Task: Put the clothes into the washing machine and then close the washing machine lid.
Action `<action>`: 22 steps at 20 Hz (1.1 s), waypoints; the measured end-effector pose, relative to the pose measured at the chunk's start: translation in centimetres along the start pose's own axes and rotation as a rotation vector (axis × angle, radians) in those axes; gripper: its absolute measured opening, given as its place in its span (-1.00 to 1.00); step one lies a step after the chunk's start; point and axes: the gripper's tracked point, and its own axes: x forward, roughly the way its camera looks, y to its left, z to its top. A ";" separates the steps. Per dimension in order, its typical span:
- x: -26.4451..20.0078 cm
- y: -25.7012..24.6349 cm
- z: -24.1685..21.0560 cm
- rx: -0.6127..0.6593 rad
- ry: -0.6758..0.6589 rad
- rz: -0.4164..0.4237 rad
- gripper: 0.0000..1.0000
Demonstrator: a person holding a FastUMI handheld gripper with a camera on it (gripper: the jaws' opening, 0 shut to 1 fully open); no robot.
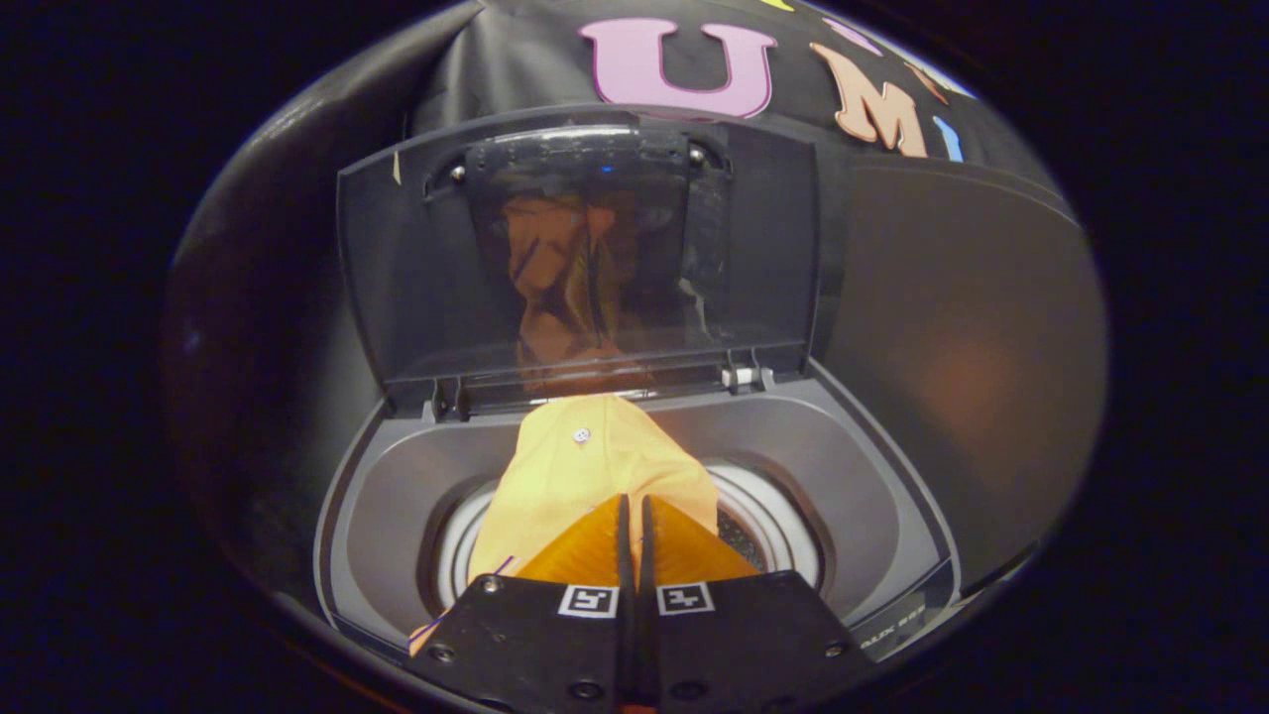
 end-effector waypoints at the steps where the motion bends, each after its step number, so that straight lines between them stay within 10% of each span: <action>1: 0.0 -0.1 -0.1 0.001 0.004 -0.003 -0.99; 10: -0.6 0.1 0.3 -0.011 -0.023 0.012 -0.92; 17: -1.8 0.8 1.4 -0.016 -0.113 0.055 0.53; 22: -2.2 0.8 1.7 -0.052 -0.141 0.034 0.98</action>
